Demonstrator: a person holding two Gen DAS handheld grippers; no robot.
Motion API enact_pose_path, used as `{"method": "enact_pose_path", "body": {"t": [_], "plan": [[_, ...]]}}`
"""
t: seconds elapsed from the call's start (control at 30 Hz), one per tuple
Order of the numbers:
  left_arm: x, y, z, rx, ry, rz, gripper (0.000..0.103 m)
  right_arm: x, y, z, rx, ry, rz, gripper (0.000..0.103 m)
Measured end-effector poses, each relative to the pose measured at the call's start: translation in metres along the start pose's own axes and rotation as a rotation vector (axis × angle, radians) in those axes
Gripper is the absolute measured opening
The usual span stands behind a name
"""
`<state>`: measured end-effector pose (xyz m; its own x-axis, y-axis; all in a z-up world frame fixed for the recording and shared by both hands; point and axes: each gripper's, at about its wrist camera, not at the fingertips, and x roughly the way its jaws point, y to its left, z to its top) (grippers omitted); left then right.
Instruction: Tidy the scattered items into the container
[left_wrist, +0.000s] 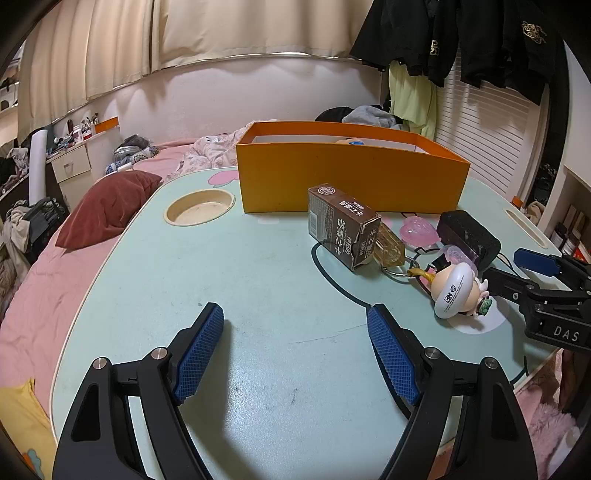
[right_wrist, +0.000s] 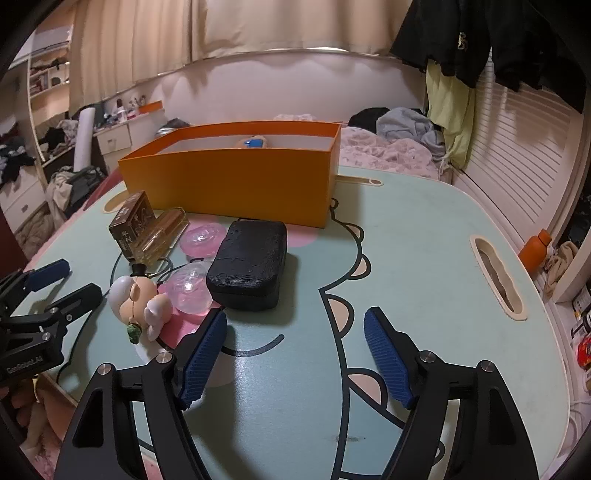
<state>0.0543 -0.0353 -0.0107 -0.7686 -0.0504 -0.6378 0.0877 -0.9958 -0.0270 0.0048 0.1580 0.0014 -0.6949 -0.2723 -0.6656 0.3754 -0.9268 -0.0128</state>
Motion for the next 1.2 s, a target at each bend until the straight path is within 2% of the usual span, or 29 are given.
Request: {"method": "enact_pose_path", "body": {"t": [0.47, 0.5, 0.57, 0.63, 0.77, 0.87, 0.9, 0.93, 1.0, 1.07, 1.13, 1.2], "plan": [[-0.001, -0.001, 0.001, -0.002, 0.007, -0.001, 0.08, 0.0, -0.001, 0.001, 0.0, 0.001, 0.002, 0.078], [-0.001, -0.001, 0.002, -0.01, 0.014, -0.014, 0.08, 0.0, -0.002, 0.001, 0.0, 0.001, 0.003, 0.078], [-0.006, -0.001, 0.005, -0.037, 0.012, -0.09, 0.08, 0.0, -0.002, 0.001, 0.003, 0.0, 0.009, 0.078], [-0.014, -0.004, 0.013, -0.042, -0.016, -0.153, 0.08, -0.001, -0.002, 0.001, 0.008, -0.002, 0.015, 0.078], [-0.018, -0.007, 0.037, -0.062, -0.056, -0.131, 0.08, -0.002, -0.002, 0.001, 0.011, -0.004, 0.024, 0.078], [-0.007, -0.004, 0.058, -0.113, -0.031, -0.14, 0.08, -0.003, -0.002, 0.001, 0.01, -0.005, 0.029, 0.078], [0.001, -0.004, 0.066, -0.125, -0.011, -0.139, 0.078, -0.003, -0.002, 0.001, 0.01, -0.005, 0.03, 0.078], [0.008, -0.004, 0.071, -0.129, 0.014, -0.137, 0.067, -0.004, -0.002, 0.001, 0.01, -0.005, 0.031, 0.078], [0.027, -0.003, 0.078, -0.151, 0.081, -0.151, 0.055, -0.004, -0.003, 0.001, 0.011, -0.005, 0.033, 0.078], [0.039, -0.001, 0.08, -0.185, 0.11, -0.193, 0.054, -0.004, -0.003, 0.001, 0.013, -0.005, 0.033, 0.078], [0.049, -0.001, 0.079, -0.199, 0.126, -0.168, 0.046, -0.004, -0.004, 0.001, 0.014, -0.005, 0.034, 0.078], [0.053, 0.001, 0.077, -0.215, 0.124, -0.187, 0.044, -0.004, -0.004, 0.002, 0.015, -0.005, 0.035, 0.078]]}}
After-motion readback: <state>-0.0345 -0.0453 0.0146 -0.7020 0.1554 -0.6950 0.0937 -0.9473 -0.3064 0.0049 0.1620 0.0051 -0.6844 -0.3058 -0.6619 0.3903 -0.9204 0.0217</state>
